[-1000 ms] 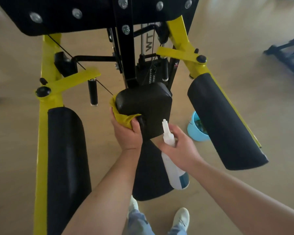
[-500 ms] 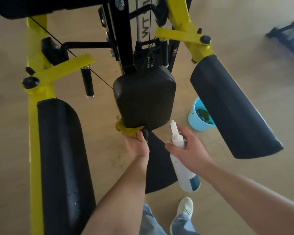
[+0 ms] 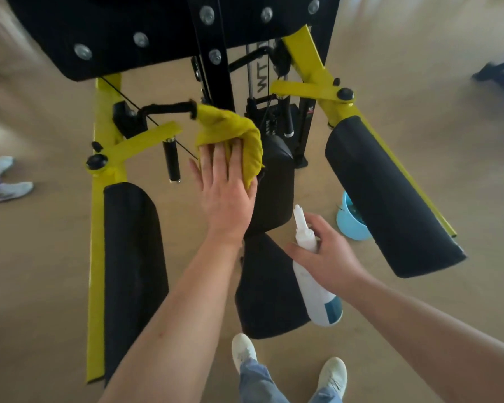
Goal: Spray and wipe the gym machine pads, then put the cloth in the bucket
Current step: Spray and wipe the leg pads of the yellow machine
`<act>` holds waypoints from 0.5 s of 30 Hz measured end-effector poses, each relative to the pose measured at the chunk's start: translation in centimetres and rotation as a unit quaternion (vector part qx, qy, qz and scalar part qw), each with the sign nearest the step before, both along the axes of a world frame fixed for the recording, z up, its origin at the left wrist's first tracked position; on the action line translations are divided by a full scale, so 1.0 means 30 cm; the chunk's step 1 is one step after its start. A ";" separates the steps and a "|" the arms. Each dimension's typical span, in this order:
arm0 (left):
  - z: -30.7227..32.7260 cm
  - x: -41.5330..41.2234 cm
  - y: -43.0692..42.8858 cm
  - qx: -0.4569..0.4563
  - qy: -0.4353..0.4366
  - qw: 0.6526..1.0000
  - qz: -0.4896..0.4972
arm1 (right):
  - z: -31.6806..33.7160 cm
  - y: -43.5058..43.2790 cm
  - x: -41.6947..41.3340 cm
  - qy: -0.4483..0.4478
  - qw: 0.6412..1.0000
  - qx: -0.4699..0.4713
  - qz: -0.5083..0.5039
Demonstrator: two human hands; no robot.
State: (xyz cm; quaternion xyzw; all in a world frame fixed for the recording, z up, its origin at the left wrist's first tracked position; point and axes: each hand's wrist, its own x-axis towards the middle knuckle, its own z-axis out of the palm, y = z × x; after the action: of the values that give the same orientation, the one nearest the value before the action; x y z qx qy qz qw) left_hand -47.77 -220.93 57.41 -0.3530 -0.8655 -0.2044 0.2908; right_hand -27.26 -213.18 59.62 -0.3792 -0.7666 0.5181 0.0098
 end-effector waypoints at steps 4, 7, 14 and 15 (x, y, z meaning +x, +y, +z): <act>-0.088 0.013 -0.030 -0.094 0.074 0.993 -0.014 | -0.013 0.004 -0.007 0.002 1.000 -0.006 -0.003; -0.161 0.016 -0.051 -0.132 0.092 0.986 -0.031 | -0.045 0.002 -0.001 -0.003 1.000 -0.021 -0.011; -0.334 0.097 -0.134 -0.400 0.066 0.907 -0.115 | -0.094 0.005 0.033 -0.021 0.999 -0.048 -0.016; -0.336 0.113 -0.138 -0.434 0.065 0.890 -0.127 | -0.097 0.010 0.040 -0.023 0.998 -0.050 -0.017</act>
State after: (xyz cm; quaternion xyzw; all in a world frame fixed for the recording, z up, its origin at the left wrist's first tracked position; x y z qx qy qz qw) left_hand -44.37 -225.09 47.33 -0.5634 -0.7948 0.1795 0.1362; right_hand -26.05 -212.88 56.72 -0.4036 -0.7335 0.5466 -0.0178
